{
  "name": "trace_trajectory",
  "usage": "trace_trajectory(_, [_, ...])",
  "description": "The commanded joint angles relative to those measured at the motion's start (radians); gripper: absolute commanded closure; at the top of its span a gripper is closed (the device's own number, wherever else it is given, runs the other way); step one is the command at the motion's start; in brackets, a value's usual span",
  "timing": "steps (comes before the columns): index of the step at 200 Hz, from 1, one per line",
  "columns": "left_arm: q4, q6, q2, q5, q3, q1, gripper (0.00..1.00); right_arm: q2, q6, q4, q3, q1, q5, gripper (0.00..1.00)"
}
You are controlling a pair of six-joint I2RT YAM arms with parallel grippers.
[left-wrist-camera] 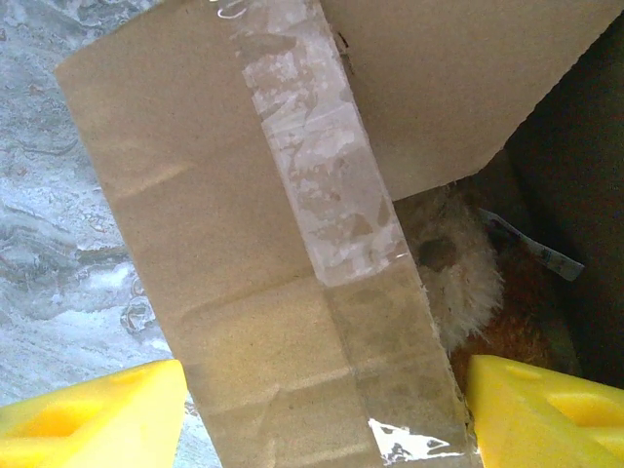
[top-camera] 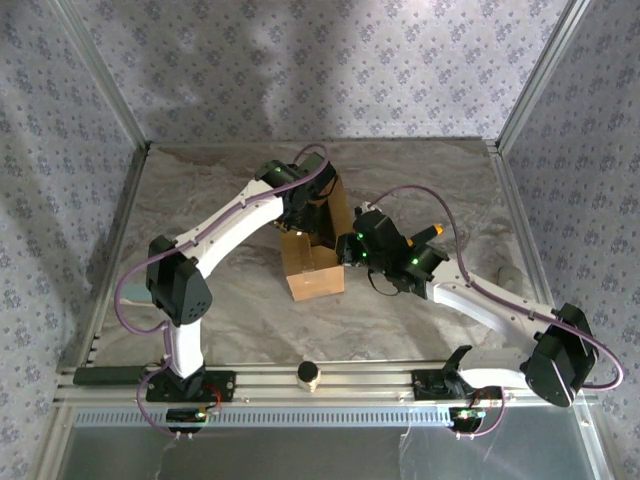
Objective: Unpack the express box
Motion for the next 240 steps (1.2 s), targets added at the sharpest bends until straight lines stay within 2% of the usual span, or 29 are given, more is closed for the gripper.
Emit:
trace_trajectory(1, [-0.029,0.002,-0.006,-0.038,-0.007,-0.008,0.25,-0.007,0.028,-0.027,0.018,0.005,0.057,1.0])
trace_trajectory(81, [-0.019,0.036,-0.104,-0.062,-0.009,-0.005,0.25,-0.027,0.063,-0.08,0.021,0.008,0.114,1.0])
trace_trajectory(161, [0.009,0.05,-0.185,-0.02,-0.041,0.024,0.24,-0.027,0.07,-0.092,0.029,0.012,0.118,1.0])
trace_trajectory(194, [0.043,0.048,-0.133,0.075,0.001,0.016,0.24,-0.011,0.067,-0.098,0.043,0.018,0.119,1.0])
trace_trajectory(240, [0.033,0.032,-0.002,0.098,0.08,-0.009,0.24,0.01,0.065,-0.101,0.055,0.021,0.115,1.0])
